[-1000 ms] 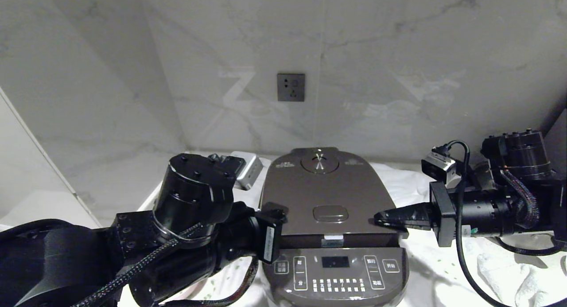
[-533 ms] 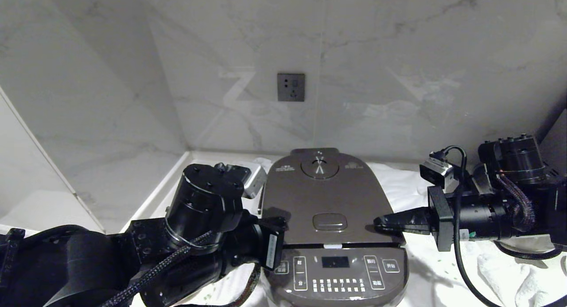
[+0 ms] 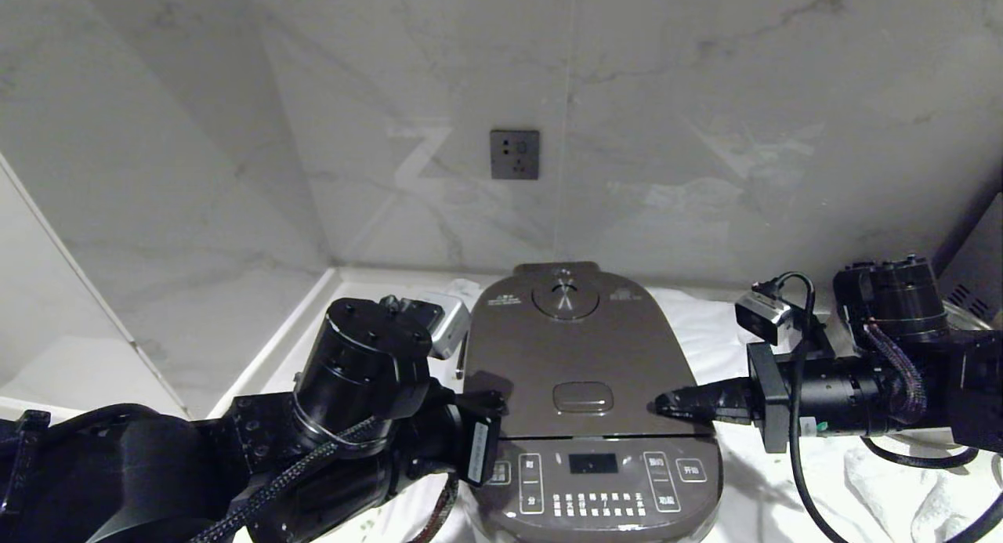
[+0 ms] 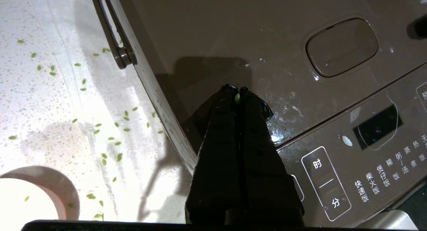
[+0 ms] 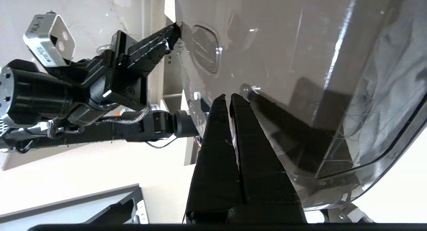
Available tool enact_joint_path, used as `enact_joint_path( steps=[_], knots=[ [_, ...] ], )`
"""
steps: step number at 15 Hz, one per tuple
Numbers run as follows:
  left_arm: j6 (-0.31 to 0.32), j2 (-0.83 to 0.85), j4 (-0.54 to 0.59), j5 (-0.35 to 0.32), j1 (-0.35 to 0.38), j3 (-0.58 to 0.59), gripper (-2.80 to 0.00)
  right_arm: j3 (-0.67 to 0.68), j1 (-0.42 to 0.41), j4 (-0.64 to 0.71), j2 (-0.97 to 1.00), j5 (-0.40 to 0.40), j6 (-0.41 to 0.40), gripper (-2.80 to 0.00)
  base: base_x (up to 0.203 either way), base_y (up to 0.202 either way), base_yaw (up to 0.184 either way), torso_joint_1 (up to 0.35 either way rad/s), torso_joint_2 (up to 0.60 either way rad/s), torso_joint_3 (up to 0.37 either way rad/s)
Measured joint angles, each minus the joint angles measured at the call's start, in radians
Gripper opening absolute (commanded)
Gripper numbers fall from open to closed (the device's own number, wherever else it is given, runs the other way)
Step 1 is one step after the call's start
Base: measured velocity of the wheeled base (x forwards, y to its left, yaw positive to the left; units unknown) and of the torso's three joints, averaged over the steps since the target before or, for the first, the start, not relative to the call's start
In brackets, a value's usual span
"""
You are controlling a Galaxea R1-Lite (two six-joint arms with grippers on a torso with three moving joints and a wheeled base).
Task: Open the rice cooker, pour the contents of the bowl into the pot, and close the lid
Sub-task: Close the rice cooker
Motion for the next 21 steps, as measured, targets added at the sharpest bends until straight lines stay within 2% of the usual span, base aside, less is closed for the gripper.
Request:
enact_joint_path(
  steps=[12, 15, 18, 21],
  knots=[
    [0.001, 0.008, 0.007, 0.002, 0.001, -0.013, -2.80, 0.005, -0.006, -0.001, -0.008, -0.002, 0.001, -2.80, 0.000, 0.000, 0.000, 0.000, 0.00, 0.000],
    [-0.004, -0.028, 0.009, 0.032, 0.043, -0.074, -2.80, -0.029, -0.006, 0.001, -0.092, -0.003, 0.008, -2.80, 0.000, 0.000, 0.000, 0.000, 0.00, 0.000],
    [-0.001, -0.102, 0.028, 0.035, 0.082, -0.130, -2.80, -0.081, -0.005, 0.003, -0.188, -0.004, 0.074, -2.80, 0.000, 0.000, 0.000, 0.000, 0.00, 0.000],
    [0.001, -0.188, 0.078, 0.037, 0.100, -0.145, -2.80, -0.096, -0.005, 0.004, -0.261, -0.031, 0.084, -2.80, 0.000, 0.000, 0.000, 0.000, 0.00, 0.000]
  ],
)
